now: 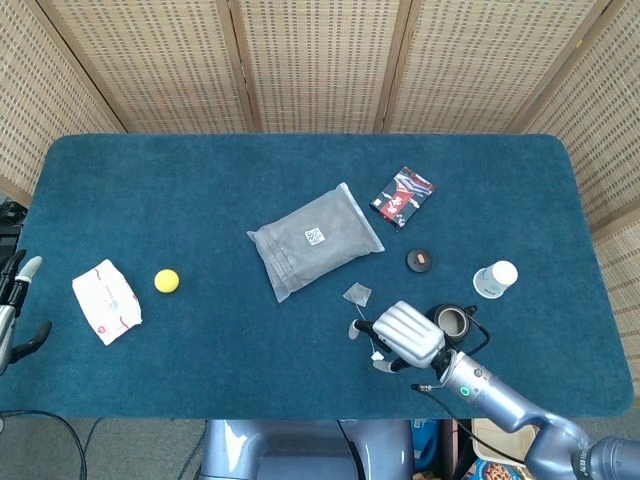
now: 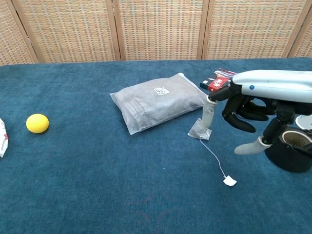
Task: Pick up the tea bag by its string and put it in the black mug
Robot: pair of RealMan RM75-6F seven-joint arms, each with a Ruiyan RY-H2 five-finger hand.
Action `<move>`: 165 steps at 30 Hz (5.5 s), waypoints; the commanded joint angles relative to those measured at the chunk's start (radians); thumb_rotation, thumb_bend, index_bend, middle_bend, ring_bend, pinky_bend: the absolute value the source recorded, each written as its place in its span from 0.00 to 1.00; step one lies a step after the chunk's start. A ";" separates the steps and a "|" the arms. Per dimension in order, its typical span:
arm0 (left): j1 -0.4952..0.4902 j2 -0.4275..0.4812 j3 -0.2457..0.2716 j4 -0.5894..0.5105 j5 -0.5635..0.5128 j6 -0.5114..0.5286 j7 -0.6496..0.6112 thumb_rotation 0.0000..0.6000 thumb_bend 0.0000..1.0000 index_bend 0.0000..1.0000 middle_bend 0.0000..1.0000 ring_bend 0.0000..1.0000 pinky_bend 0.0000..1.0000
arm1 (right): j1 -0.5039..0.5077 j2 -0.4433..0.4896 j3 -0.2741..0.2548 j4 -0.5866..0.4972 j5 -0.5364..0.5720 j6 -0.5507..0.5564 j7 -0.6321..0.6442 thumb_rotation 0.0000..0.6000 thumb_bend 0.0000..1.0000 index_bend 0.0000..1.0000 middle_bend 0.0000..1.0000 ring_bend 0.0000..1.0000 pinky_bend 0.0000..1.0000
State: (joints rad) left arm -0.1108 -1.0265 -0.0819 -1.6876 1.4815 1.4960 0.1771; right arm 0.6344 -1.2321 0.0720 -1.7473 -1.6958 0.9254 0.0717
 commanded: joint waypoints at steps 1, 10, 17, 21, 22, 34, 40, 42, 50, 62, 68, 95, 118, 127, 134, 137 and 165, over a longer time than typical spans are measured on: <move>-0.003 0.002 -0.002 -0.001 -0.001 -0.001 0.001 1.00 0.32 0.03 0.00 0.00 0.00 | 0.013 -0.043 -0.006 0.032 0.033 -0.031 -0.051 1.00 0.38 0.43 0.85 0.86 0.90; -0.005 0.007 -0.003 -0.005 -0.004 0.000 0.006 1.00 0.32 0.03 0.00 0.00 0.00 | 0.025 -0.110 -0.022 0.103 0.075 -0.051 -0.117 1.00 0.44 0.46 0.85 0.87 0.91; -0.007 0.008 -0.003 -0.008 -0.007 -0.001 0.008 1.00 0.32 0.03 0.00 0.00 0.00 | 0.026 -0.147 -0.048 0.171 0.054 -0.025 -0.163 1.00 0.47 0.49 0.86 0.87 0.92; -0.007 0.008 -0.002 -0.008 -0.007 0.000 0.007 1.00 0.32 0.03 0.00 0.00 0.00 | 0.028 -0.166 -0.068 0.198 0.041 -0.021 -0.186 1.00 0.47 0.49 0.86 0.88 0.92; -0.007 0.008 -0.002 -0.007 -0.007 0.000 0.007 1.00 0.32 0.03 0.00 0.00 0.00 | 0.028 -0.169 -0.071 0.203 0.039 -0.020 -0.188 1.00 0.47 0.49 0.86 0.88 0.92; 0.000 0.007 0.003 0.001 -0.012 0.003 -0.006 1.00 0.32 0.03 0.00 0.00 0.00 | 0.033 -0.199 -0.101 0.255 0.015 -0.010 -0.242 1.00 0.47 0.49 0.86 0.88 0.92; 0.002 0.006 0.004 0.007 -0.010 0.006 -0.014 1.00 0.32 0.03 0.00 0.00 0.00 | 0.027 -0.219 -0.113 0.279 0.016 -0.002 -0.264 1.00 0.47 0.49 0.86 0.88 0.92; 0.002 0.006 0.005 0.008 -0.011 0.006 -0.016 1.00 0.32 0.03 0.00 0.00 0.00 | 0.026 -0.222 -0.117 0.284 0.017 -0.002 -0.266 1.00 0.47 0.49 0.86 0.88 0.92; 0.004 0.002 0.007 0.015 -0.011 0.006 -0.023 1.00 0.32 0.03 0.00 0.00 0.00 | 0.025 -0.239 -0.135 0.313 0.013 0.001 -0.272 1.00 0.47 0.49 0.86 0.88 0.92; 0.004 -0.001 0.009 0.023 -0.012 0.005 -0.030 1.00 0.32 0.03 0.00 0.00 0.00 | 0.019 -0.258 -0.148 0.344 0.015 0.014 -0.272 1.00 0.47 0.50 0.86 0.88 0.92; 0.005 -0.002 0.009 0.024 -0.012 0.007 -0.032 1.00 0.32 0.03 0.00 0.00 0.00 | 0.015 -0.264 -0.156 0.354 0.016 0.016 -0.272 1.00 0.47 0.50 0.86 0.88 0.92; 0.008 -0.010 0.010 0.042 -0.017 0.004 -0.044 1.00 0.32 0.03 0.00 0.00 0.00 | 0.016 -0.294 -0.159 0.387 0.031 0.012 -0.270 1.00 0.48 0.51 0.86 0.88 0.92; 0.009 -0.019 0.010 0.059 -0.023 0.001 -0.058 1.00 0.32 0.03 0.00 0.00 0.00 | 0.026 -0.304 -0.154 0.400 0.044 0.002 -0.269 1.00 0.59 0.55 0.87 0.88 0.92; 0.010 -0.021 0.010 0.063 -0.022 0.002 -0.062 1.00 0.32 0.03 0.00 0.00 0.00 | 0.024 -0.304 -0.158 0.400 0.040 0.011 -0.263 1.00 0.64 0.57 0.87 0.88 0.92; 0.012 -0.021 0.010 0.061 -0.019 0.007 -0.063 1.00 0.32 0.03 0.00 0.00 0.00 | 0.022 -0.283 -0.155 0.381 0.032 0.037 -0.248 1.00 0.67 0.59 0.87 0.88 0.92; 0.012 -0.020 0.010 0.059 -0.019 0.007 -0.062 1.00 0.32 0.03 0.00 0.00 0.00 | 0.021 -0.264 -0.150 0.361 0.024 0.057 -0.242 1.00 0.68 0.59 0.87 0.88 0.92; 0.007 -0.024 0.016 0.037 -0.010 0.000 -0.044 1.00 0.32 0.03 0.00 0.00 0.00 | -0.011 -0.017 -0.044 0.225 0.003 0.286 -0.035 1.00 0.68 0.61 0.88 0.89 0.93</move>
State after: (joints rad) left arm -0.1042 -1.0511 -0.0669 -1.6495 1.4716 1.4964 0.1320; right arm 0.6306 -1.2670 0.0235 -1.5185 -1.6894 1.1929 0.0078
